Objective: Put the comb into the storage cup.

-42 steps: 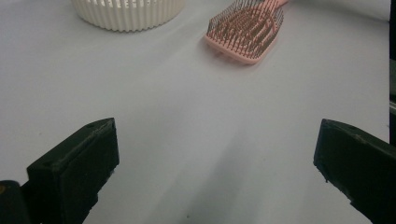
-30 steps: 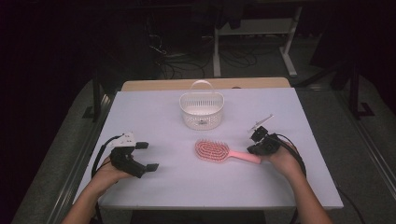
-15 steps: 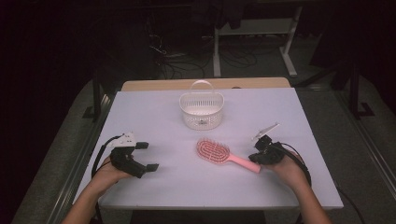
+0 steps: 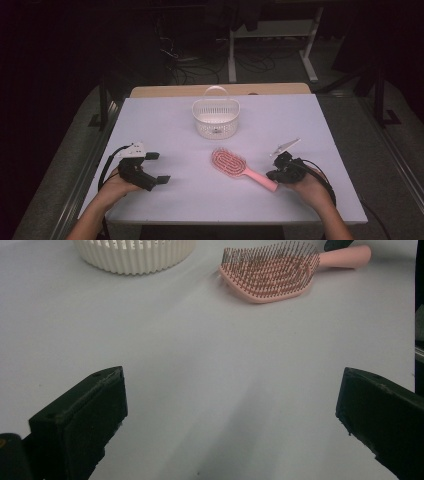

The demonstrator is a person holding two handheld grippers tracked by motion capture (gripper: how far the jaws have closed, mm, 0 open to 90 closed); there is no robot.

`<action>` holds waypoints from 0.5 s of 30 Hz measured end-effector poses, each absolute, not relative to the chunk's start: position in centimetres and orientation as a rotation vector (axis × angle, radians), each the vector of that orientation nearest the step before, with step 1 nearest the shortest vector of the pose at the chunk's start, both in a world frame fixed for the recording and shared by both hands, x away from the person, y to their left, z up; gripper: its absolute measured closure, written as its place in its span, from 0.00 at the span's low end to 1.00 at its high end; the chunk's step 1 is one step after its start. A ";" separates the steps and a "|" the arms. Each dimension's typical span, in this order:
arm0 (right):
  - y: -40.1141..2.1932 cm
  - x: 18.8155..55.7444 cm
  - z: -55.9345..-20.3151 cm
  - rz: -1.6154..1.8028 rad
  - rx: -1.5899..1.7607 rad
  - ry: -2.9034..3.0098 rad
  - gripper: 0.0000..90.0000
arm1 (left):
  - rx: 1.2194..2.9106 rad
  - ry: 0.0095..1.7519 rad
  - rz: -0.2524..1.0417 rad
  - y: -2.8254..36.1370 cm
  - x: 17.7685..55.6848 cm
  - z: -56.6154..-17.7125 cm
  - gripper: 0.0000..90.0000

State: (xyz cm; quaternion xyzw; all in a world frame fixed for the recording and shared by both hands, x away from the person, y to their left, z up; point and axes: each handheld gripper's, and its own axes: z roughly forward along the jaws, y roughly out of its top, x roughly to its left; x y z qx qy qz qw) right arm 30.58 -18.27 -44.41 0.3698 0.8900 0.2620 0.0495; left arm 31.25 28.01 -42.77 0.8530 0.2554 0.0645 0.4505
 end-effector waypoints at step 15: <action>-19.5 30.9 -43.2 1.129 1.136 2.483 0.32 | 2.112 0.627 0.158 27.9 31.3 -42.8 0.00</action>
